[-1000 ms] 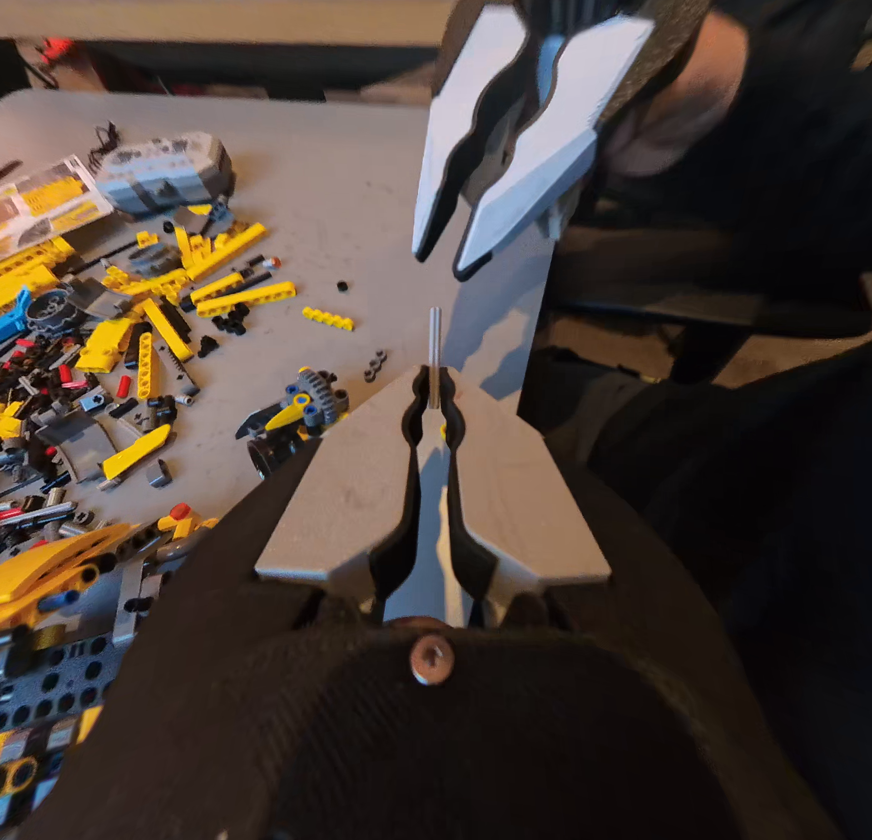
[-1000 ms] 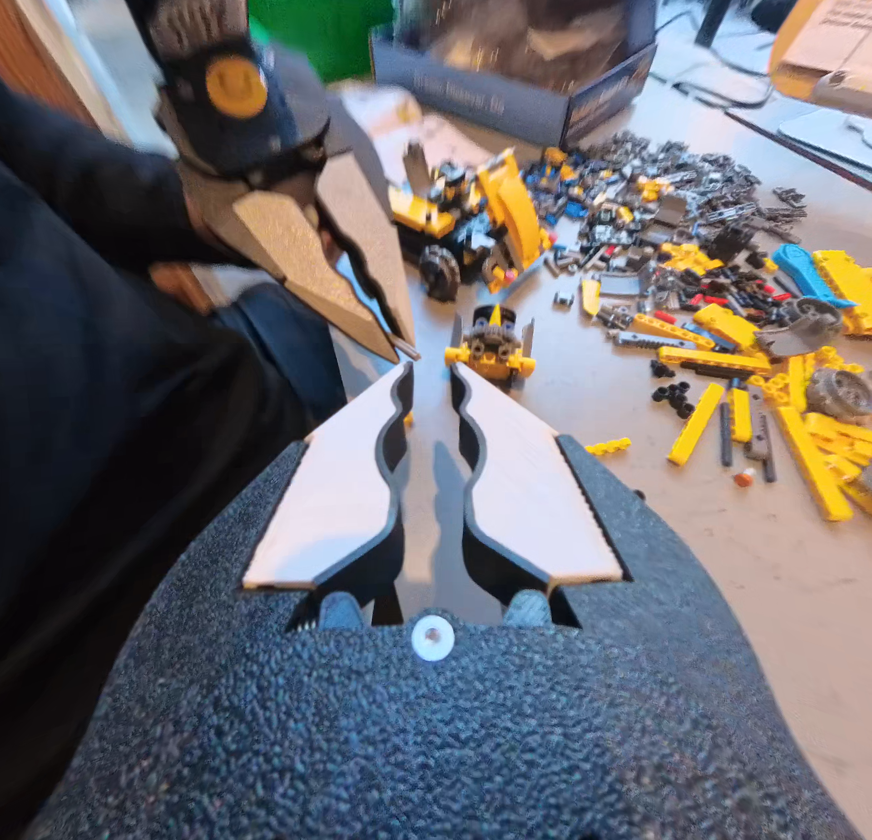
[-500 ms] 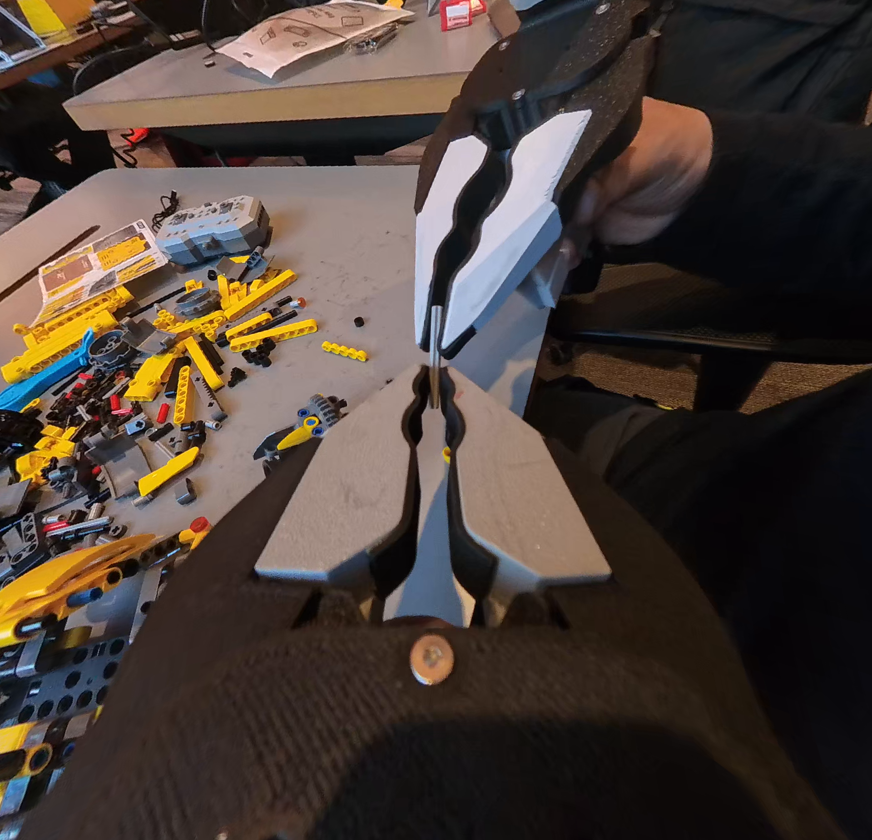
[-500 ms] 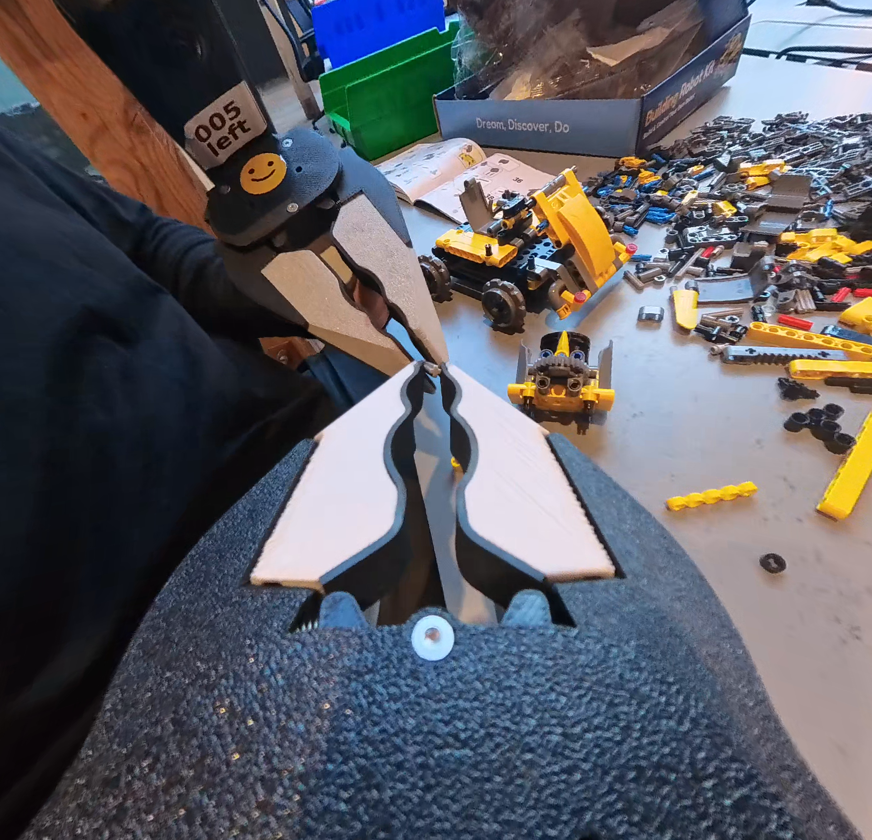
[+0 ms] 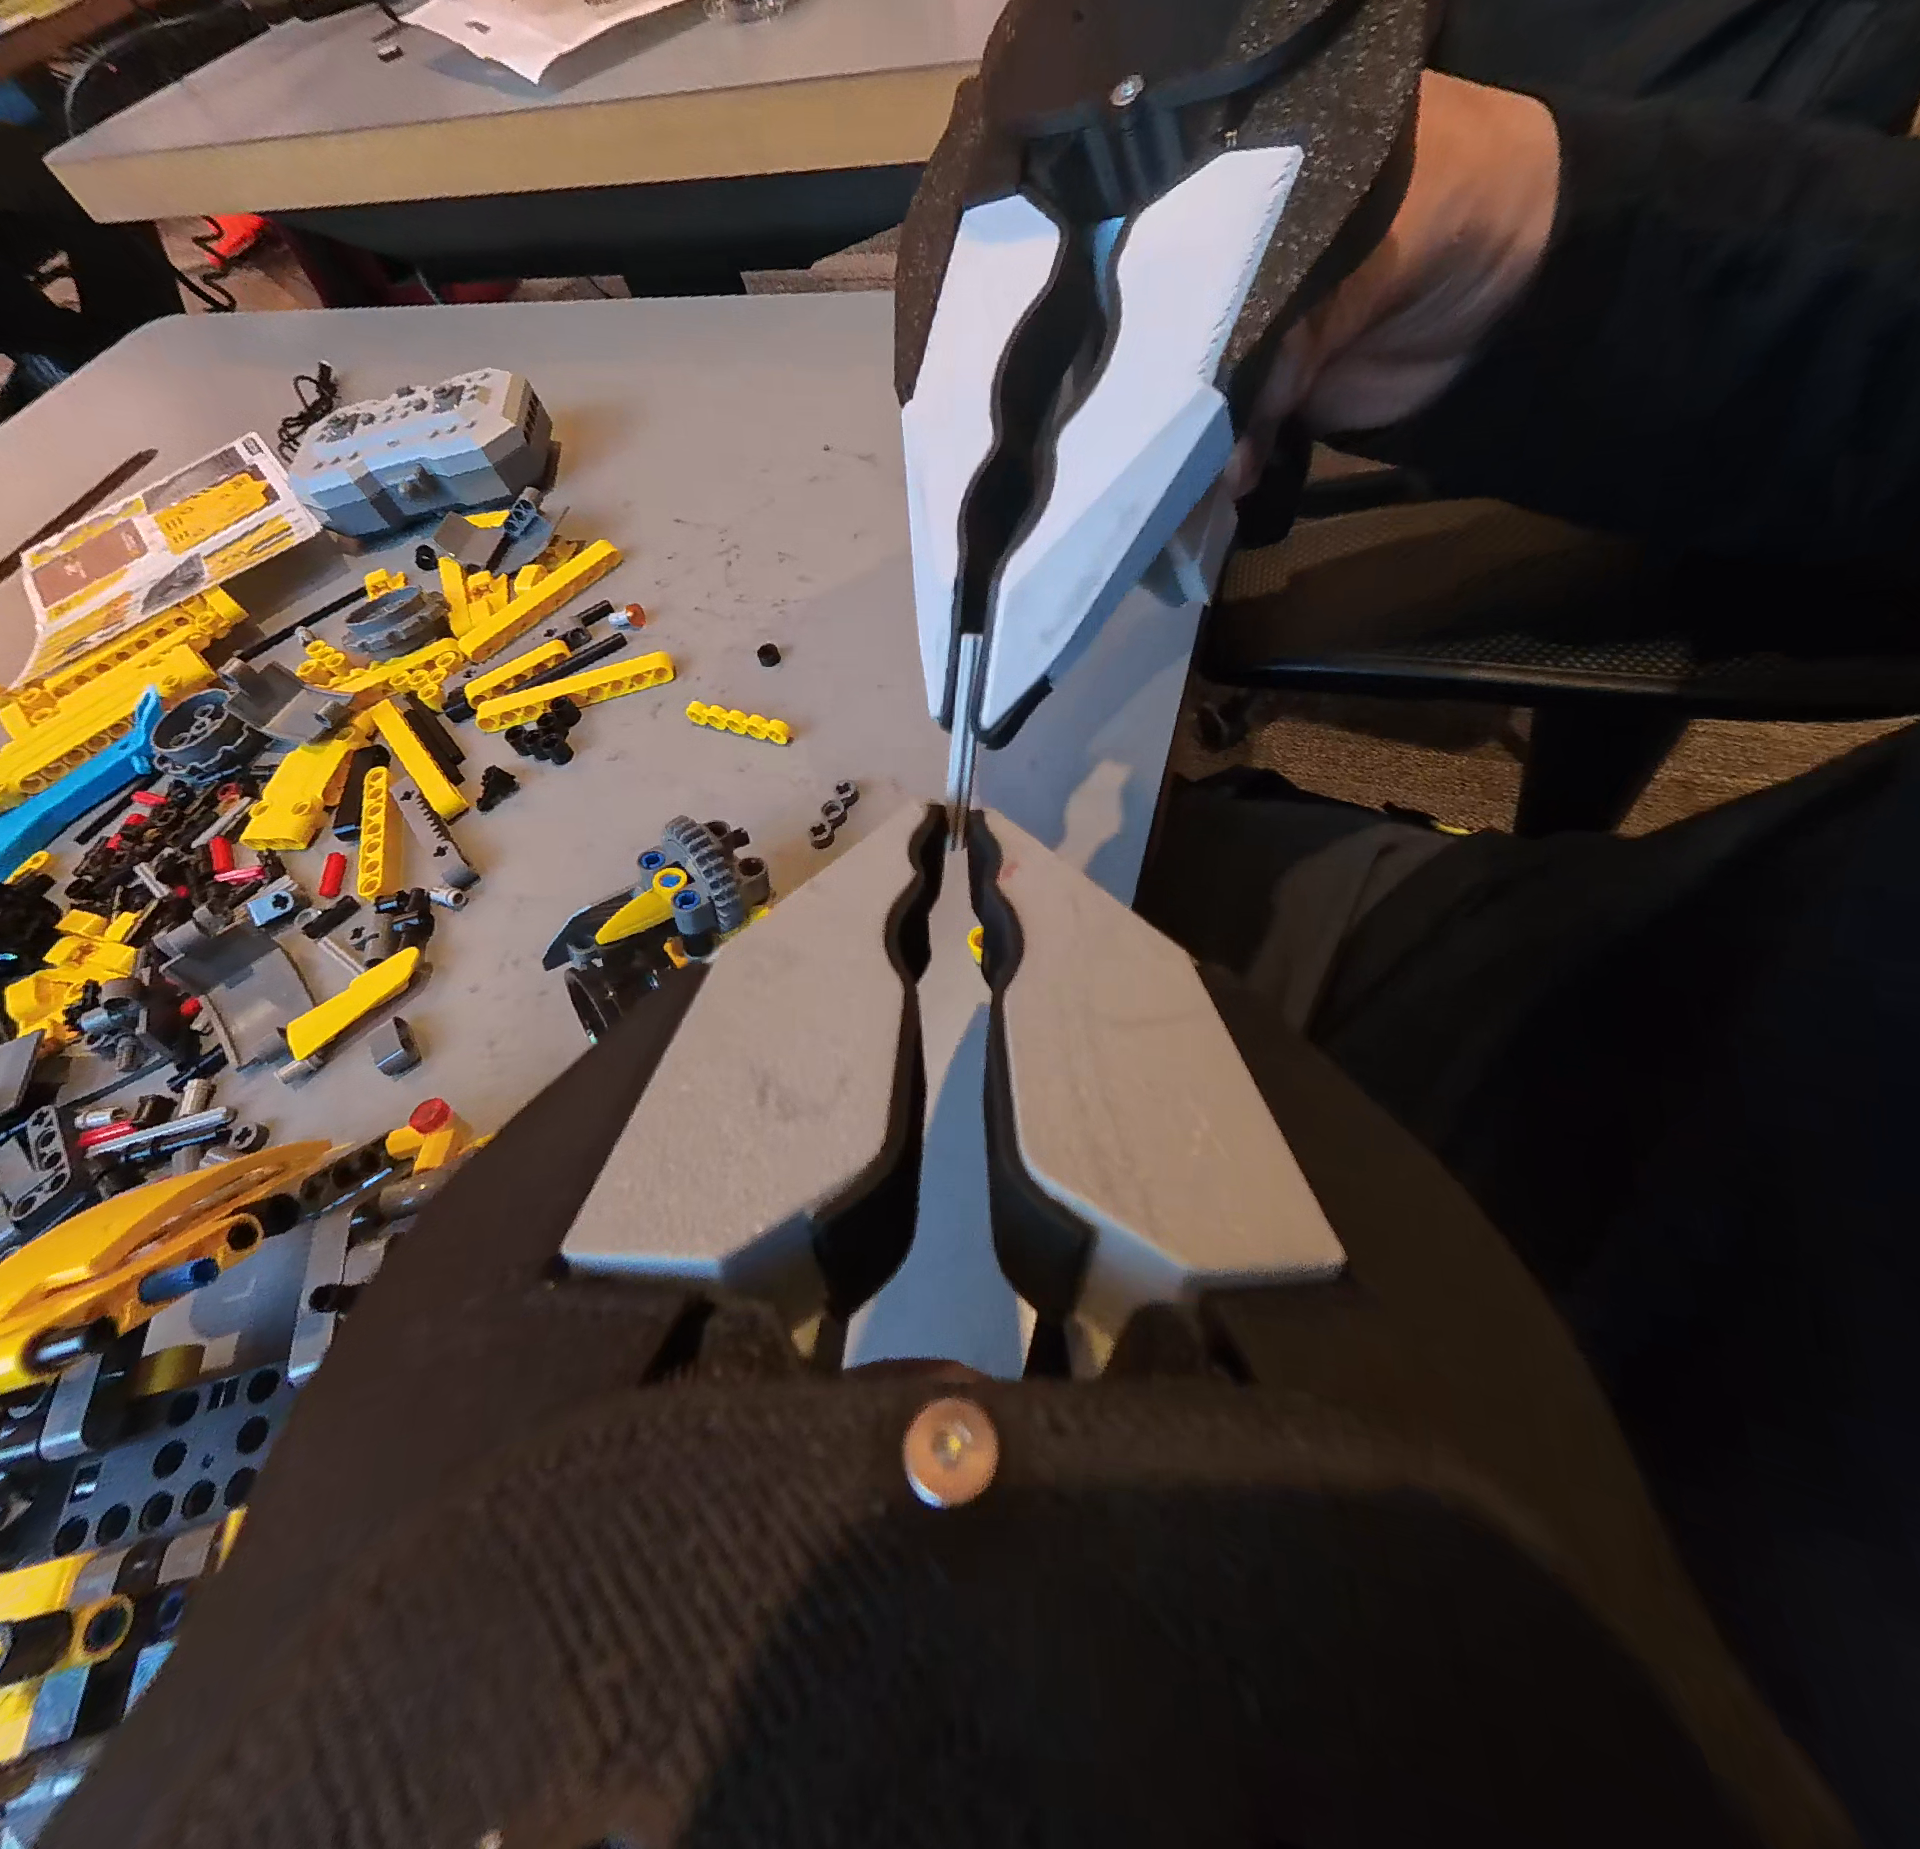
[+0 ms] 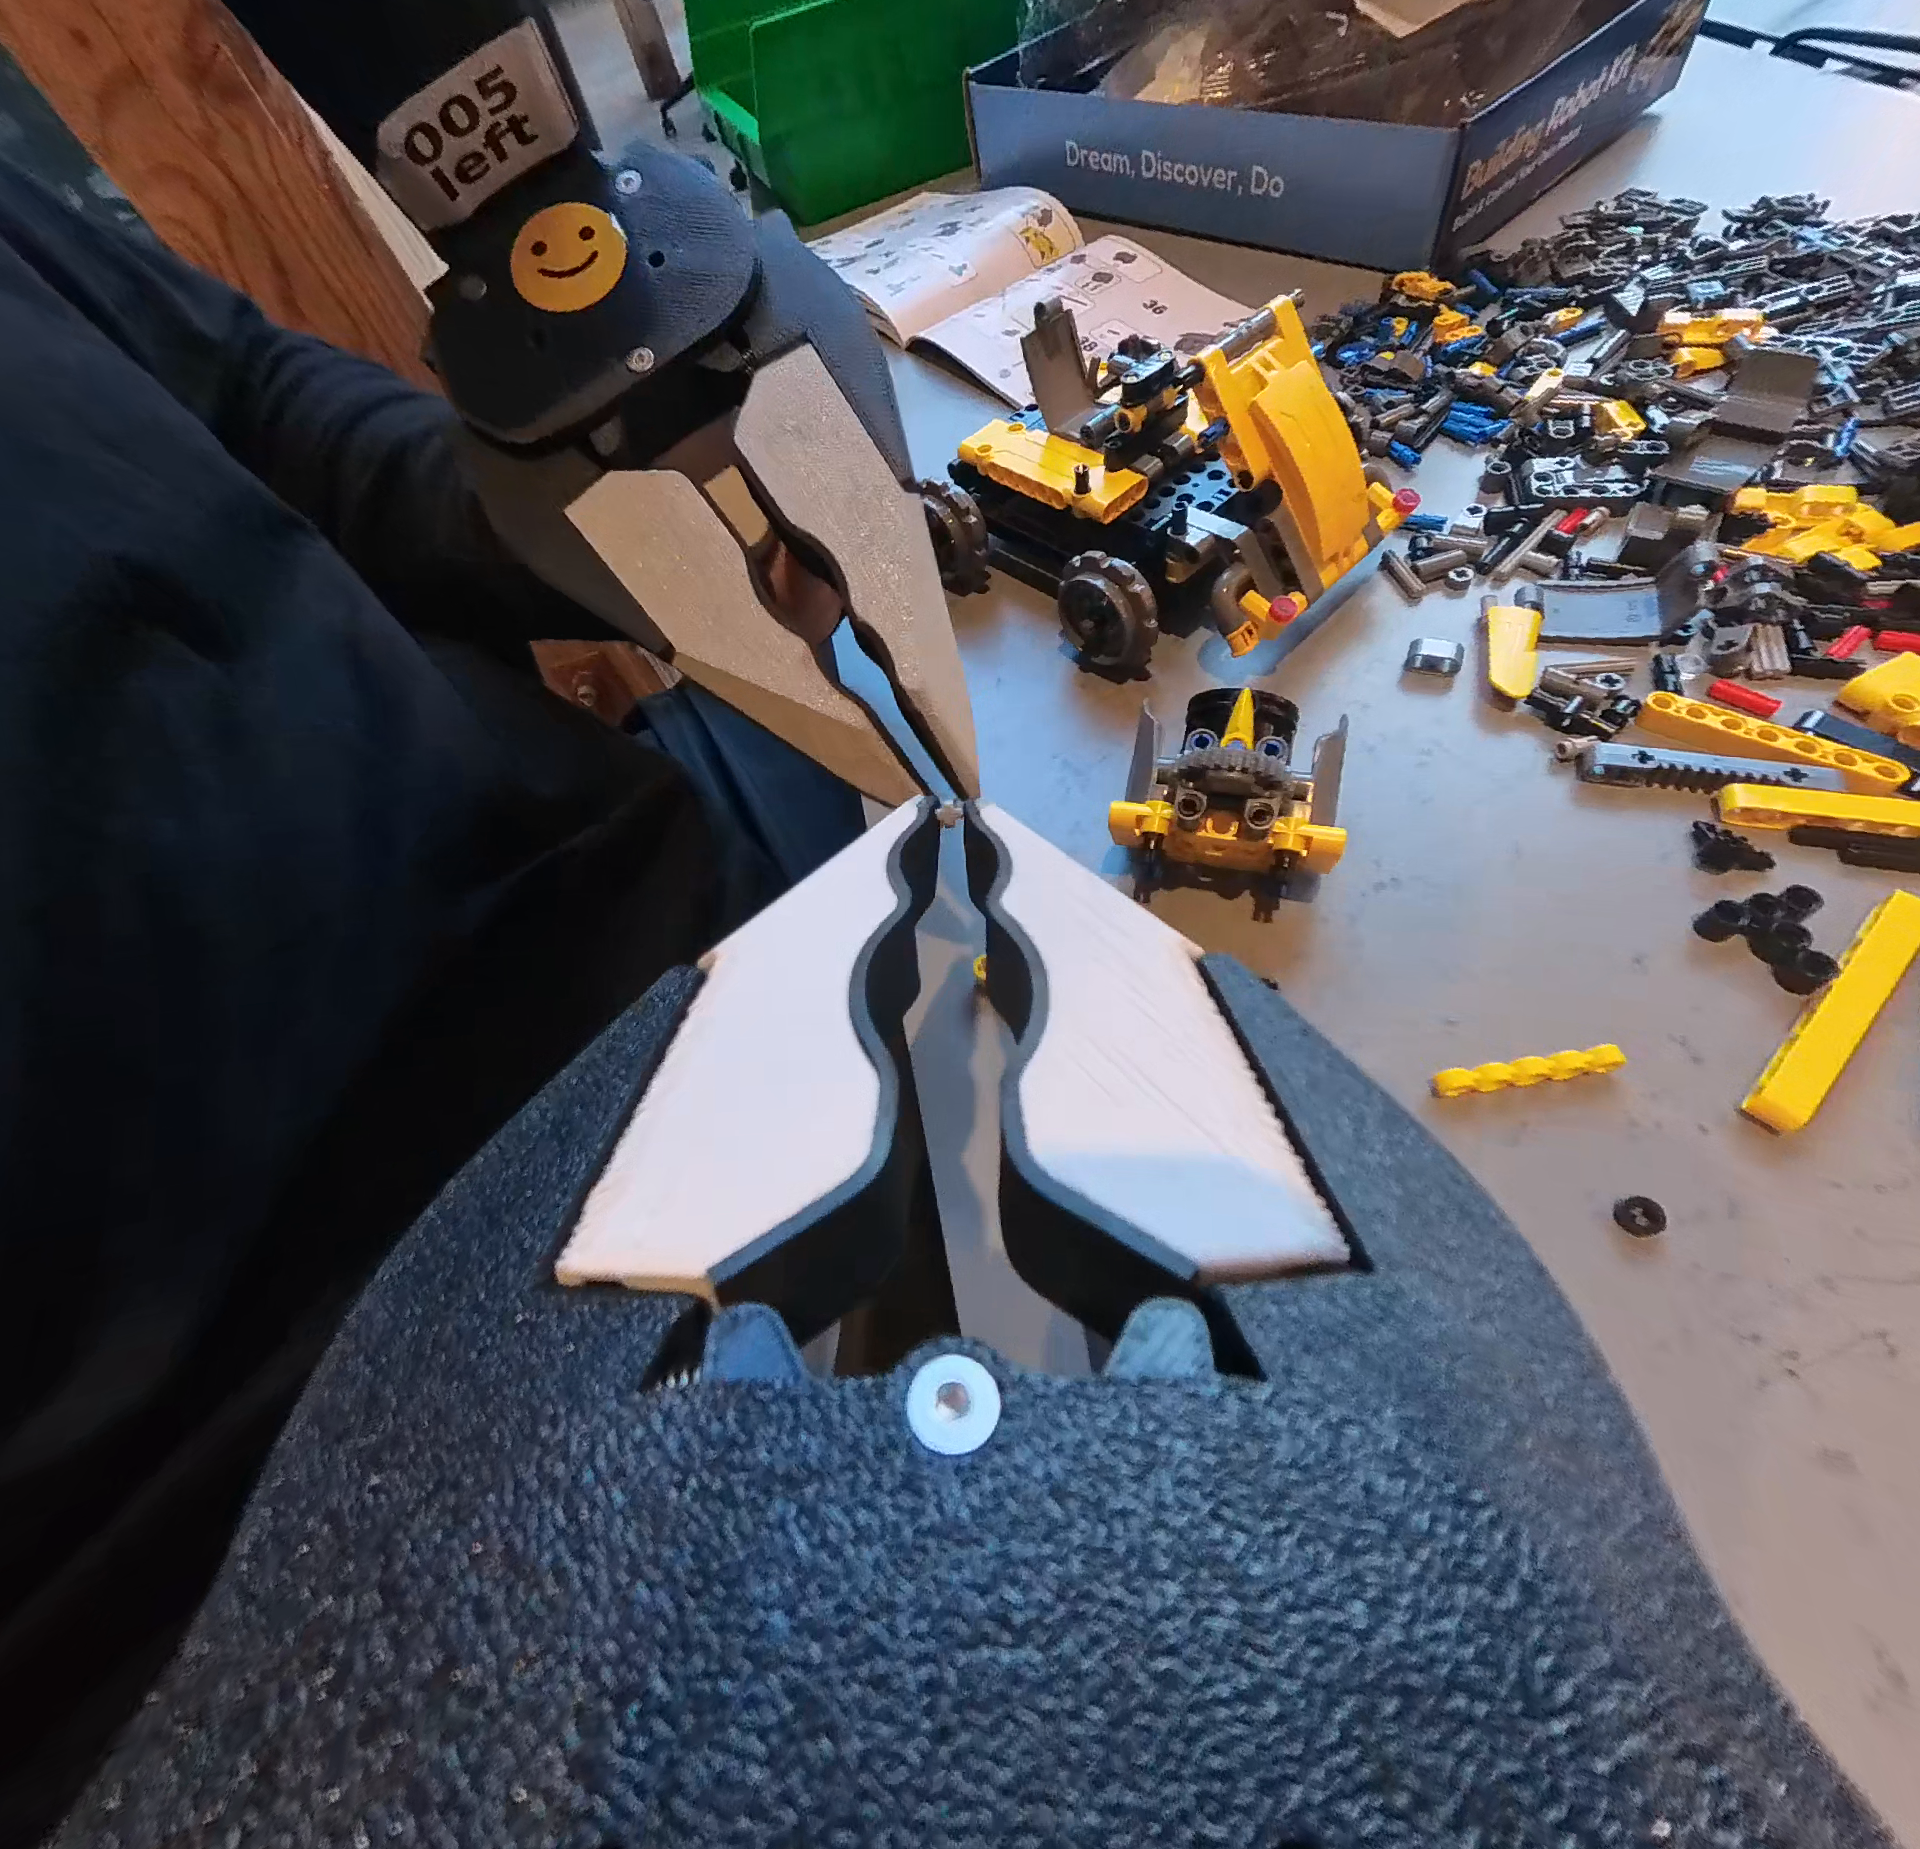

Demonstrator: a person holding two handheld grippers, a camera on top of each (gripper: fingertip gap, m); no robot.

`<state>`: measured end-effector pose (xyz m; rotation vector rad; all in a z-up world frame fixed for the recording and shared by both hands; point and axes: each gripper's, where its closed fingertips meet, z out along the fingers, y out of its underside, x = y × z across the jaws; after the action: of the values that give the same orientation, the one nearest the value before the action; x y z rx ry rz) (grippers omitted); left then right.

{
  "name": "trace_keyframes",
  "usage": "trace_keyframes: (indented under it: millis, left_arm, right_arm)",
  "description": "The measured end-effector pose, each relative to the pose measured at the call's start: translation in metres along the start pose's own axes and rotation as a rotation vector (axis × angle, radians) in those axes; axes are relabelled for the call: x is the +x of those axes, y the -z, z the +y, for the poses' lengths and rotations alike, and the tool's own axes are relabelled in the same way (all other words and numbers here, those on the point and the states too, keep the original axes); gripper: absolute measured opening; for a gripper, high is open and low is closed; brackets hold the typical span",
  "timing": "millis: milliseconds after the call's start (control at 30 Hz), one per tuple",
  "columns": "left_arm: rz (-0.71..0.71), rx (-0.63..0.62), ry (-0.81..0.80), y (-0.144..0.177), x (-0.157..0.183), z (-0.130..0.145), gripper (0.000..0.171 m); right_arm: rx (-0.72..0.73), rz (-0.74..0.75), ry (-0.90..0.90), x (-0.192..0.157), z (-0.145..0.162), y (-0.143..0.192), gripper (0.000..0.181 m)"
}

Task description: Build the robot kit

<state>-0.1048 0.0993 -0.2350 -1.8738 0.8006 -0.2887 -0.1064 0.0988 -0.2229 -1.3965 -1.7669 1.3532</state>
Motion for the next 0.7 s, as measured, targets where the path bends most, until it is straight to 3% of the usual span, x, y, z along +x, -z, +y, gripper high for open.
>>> trace_keyframes:
  millis: [433,700]
  left_arm:
    - [0.094,-0.015,0.069,-0.0028,0.0070,0.0034,0.007]
    - [0.108,-0.029,0.061,-0.0032,0.0090,0.0053,0.002]
  right_arm:
    - [-0.002,-0.020,-0.003,-0.0021,0.0009,0.0020,0.004]
    - [-0.010,-0.037,0.009,-0.0051,0.0033,0.0003,0.004]
